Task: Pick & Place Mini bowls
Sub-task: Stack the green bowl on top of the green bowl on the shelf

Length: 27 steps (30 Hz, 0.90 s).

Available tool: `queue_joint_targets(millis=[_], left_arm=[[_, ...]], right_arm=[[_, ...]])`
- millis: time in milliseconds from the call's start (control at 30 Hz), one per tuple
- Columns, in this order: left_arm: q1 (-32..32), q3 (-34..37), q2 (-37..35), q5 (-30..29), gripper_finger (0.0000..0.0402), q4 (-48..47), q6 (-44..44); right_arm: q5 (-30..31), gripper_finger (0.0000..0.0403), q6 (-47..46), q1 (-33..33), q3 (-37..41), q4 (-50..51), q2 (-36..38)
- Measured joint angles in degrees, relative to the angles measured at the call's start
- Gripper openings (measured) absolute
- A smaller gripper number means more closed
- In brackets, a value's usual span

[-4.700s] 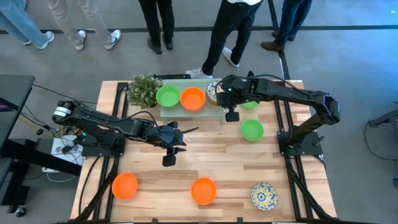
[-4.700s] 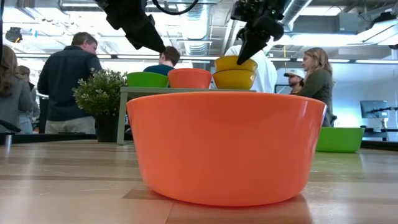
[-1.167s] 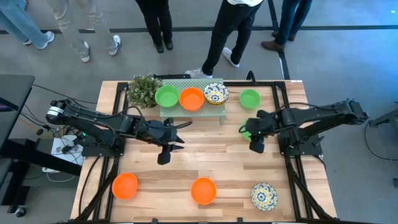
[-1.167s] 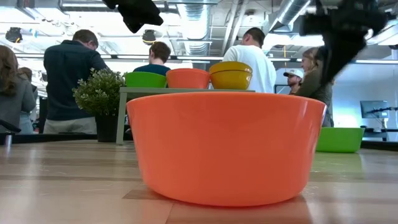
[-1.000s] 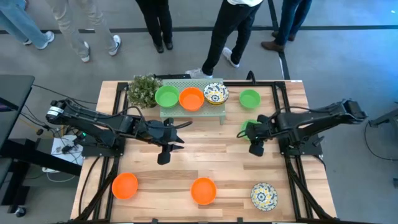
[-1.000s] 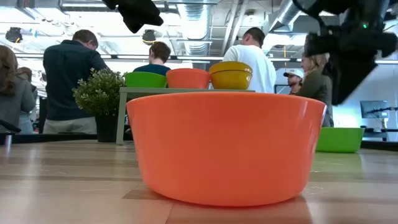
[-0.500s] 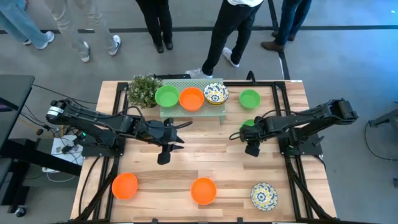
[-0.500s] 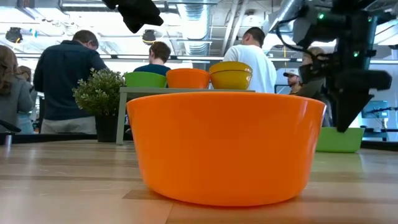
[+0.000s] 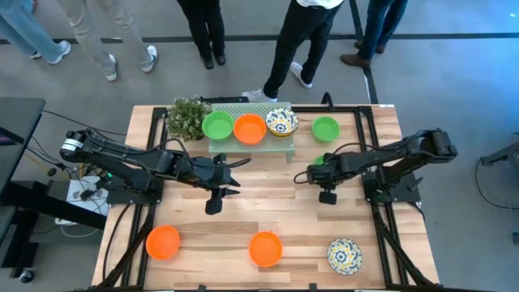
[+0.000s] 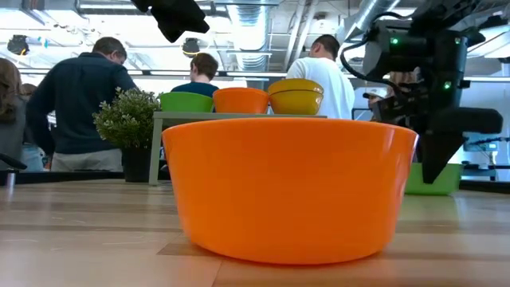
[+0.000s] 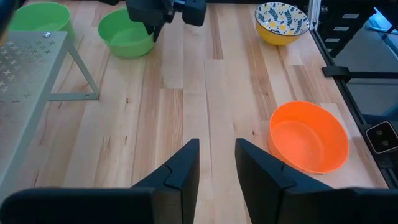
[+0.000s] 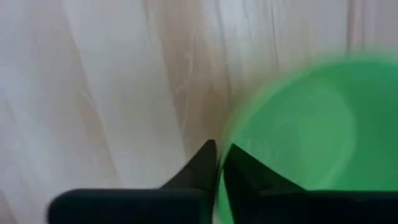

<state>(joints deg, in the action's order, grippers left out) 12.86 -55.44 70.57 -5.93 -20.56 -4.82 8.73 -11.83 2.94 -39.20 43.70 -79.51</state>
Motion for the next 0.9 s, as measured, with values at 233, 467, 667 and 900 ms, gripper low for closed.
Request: queue_joint_targets(millis=[233,467,667,900], left_arm=[[0.00,0.00,0.02,0.02,0.0104,0.00,0.00],[0.01,0.00,0.81,1.78,0.0104,0.67,1.35],[0.02,-0.07,5.32,2.45,0.0104,7.22,4.70],[0.01,-0.06,11.52,3.48,0.0111,8.74,11.11]], right_arm=[[-4.08,0.0005,0.62,2.47,-3.98,0.38,2.69],[-7.12,0.0003,2.65,7.07,-11.69,-2.83,0.46],[-10.14,0.0002,5.04,10.54,-20.16,-2.47,-9.27],[-11.93,0.0003,14.17,12.78,-33.13,1.83,-20.64]])
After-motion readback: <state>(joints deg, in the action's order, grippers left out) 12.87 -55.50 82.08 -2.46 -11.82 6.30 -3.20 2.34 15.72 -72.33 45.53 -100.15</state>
